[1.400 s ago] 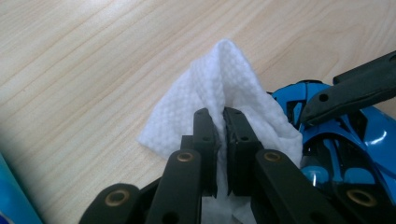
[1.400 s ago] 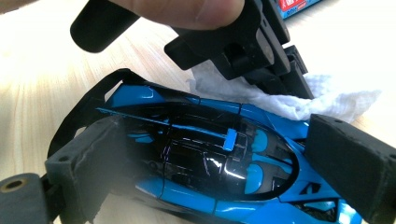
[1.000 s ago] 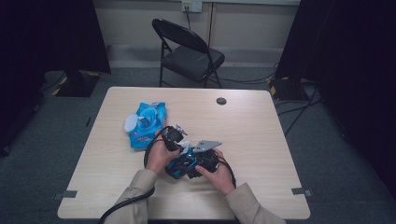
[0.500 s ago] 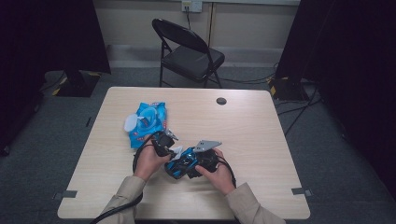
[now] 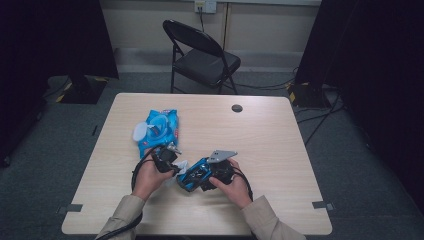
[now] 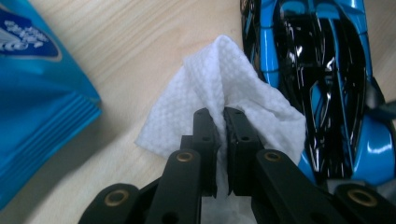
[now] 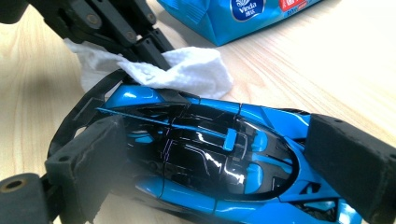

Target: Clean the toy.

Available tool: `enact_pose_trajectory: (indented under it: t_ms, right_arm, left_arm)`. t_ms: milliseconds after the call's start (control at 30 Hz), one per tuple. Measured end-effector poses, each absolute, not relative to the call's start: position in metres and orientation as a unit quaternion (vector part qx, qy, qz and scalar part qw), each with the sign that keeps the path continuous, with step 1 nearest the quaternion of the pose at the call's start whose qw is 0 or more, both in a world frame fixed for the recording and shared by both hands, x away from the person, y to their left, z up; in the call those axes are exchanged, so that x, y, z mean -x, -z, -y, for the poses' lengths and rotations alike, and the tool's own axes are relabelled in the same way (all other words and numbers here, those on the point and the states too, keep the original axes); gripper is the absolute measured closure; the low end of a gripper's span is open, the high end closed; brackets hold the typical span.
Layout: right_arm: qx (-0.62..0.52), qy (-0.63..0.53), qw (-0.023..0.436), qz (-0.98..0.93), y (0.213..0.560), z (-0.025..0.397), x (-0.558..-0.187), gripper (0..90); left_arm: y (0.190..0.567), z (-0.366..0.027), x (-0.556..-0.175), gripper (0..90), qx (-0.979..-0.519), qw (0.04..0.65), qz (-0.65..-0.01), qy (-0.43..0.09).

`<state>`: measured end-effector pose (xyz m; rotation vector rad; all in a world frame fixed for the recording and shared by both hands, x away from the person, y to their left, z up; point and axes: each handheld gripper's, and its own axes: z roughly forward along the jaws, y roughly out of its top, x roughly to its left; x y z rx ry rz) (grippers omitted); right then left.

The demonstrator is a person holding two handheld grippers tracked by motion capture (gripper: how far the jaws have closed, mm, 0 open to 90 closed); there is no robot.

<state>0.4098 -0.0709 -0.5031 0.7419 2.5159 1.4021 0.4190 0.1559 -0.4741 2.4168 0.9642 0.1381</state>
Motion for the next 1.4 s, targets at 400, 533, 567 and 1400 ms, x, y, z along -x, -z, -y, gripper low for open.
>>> enact_pose_trajectory:
  t_ms: [400, 533, 567, 1400]
  right_arm:
    - [-0.249, -0.47, 0.084, -0.843, 0.503, 0.071, -0.41, 5.6]
    - [-0.25, -0.47, 0.085, -0.843, 0.503, 0.072, -0.411, 5.6]
    - [-0.25, -0.469, 0.085, -0.843, 0.503, 0.072, -0.411, 5.6]
    - [-0.25, -0.469, 0.085, -0.843, 0.503, 0.072, -0.411, 5.6]
  left_arm:
    - [0.467, -0.175, -0.408, 83.6, -0.883, 0.28, -0.372, -0.055]
    - [0.452, -0.18, -0.411, 83.7, -0.876, 0.294, -0.377, -0.06]
    - [0.452, -0.18, -0.411, 83.7, -0.876, 0.294, -0.377, -0.06]
    - [0.451, -0.108, -0.459, 83.7, -0.891, 0.277, -0.351, -0.082]
